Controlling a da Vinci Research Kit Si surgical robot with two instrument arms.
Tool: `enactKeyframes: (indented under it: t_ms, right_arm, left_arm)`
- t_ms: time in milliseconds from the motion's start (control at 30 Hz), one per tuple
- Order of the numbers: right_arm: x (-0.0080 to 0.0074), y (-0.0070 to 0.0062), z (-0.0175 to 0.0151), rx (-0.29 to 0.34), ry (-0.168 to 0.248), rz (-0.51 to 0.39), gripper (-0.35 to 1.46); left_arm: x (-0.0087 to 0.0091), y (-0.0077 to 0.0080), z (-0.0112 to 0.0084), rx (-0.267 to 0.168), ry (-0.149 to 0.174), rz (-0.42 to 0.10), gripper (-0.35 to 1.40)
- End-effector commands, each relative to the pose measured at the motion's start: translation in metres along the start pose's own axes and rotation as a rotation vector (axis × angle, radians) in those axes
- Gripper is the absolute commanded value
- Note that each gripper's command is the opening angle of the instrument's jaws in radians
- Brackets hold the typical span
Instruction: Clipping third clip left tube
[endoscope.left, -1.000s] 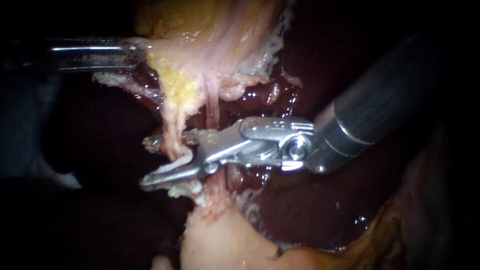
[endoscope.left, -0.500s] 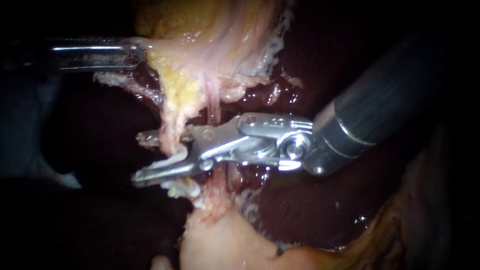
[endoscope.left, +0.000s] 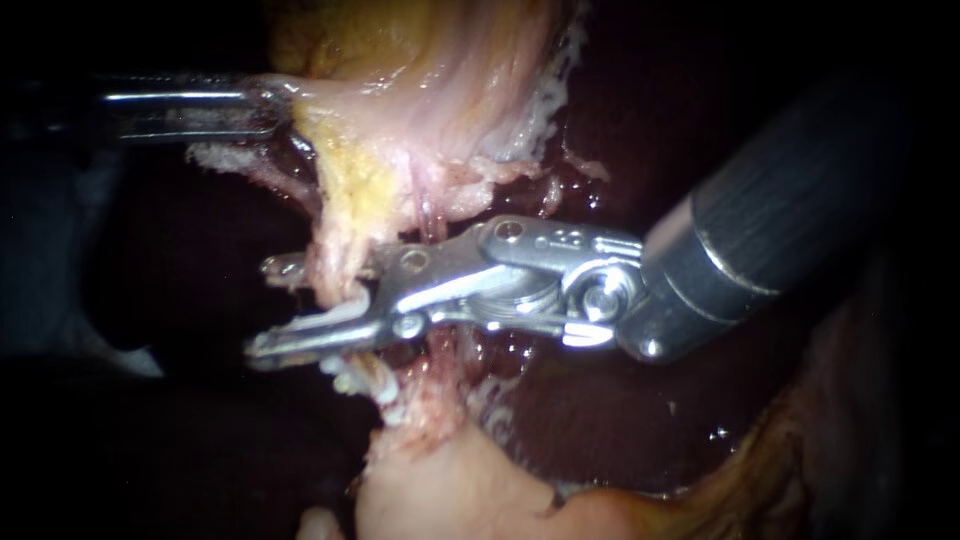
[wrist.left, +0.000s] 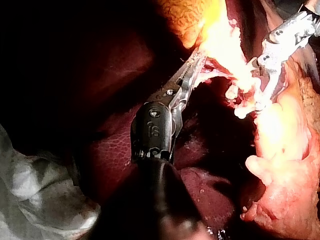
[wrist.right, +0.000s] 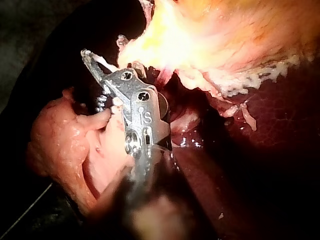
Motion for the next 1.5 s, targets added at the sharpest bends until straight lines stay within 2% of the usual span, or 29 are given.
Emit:
enactKeyframes:
  t_ms: [33, 467, 733, 933, 1133, 1300, 1367, 1433, 1500]
  right_arm:
    - [0.0001, 0.0, -0.0001, 0.0, 0.002, 0.0, 0.46]
    - [0.0017, 0.0004, -0.0006, 0.004, 0.027, 0.008, 0.45]
    - [0.0031, 0.0011, -0.001, -0.016, 0.054, 0.016, 0.45]
    - [0.0032, 0.0011, -0.0011, -0.019, 0.054, 0.017, 0.42]
    - [0.0031, 0.0009, -0.0014, -0.032, 0.059, 0.065, 0.19]
    - [0.0031, 0.0009, -0.0017, -0.038, 0.065, 0.124, -0.14]
    - [0.0029, 0.0009, -0.0019, -0.033, 0.071, 0.2, -0.35]
    - [0.0026, 0.001, -0.0021, -0.035, 0.075, 0.216, -0.35]
    - [0.0022, 0.0009, -0.0021, -0.071, 0.054, 0.229, -0.35]
  left_arm:
    - [0.0, 0.0, 0.0, -0.001, 0.0, 0.0, -0.35]
    - [0.0, -0.0001, 0.0, -0.001, 0.0, 0.001, -0.35]
    - [-0.0001, -0.0001, 0.0, -0.001, 0.0, 0.001, -0.35]
    - [-0.0001, -0.0001, 0.0001, 0.0, 0.0, 0.001, -0.35]
    - [-0.0001, -0.0001, 0.0001, 0.0, 0.0, 0.001, -0.35]
    - [-0.0001, -0.0001, 0.0001, 0.0, 0.0, 0.001, -0.35]
    - [-0.0001, -0.0001, 0.0001, -0.001, 0.0, 0.001, -0.35]
    - [-0.0001, -0.0001, 0.0001, 0.0, 0.0, 0.001, -0.35]
    - [-0.0001, -0.0001, 0.0001, 0.0, 0.0, 0.001, -0.35]
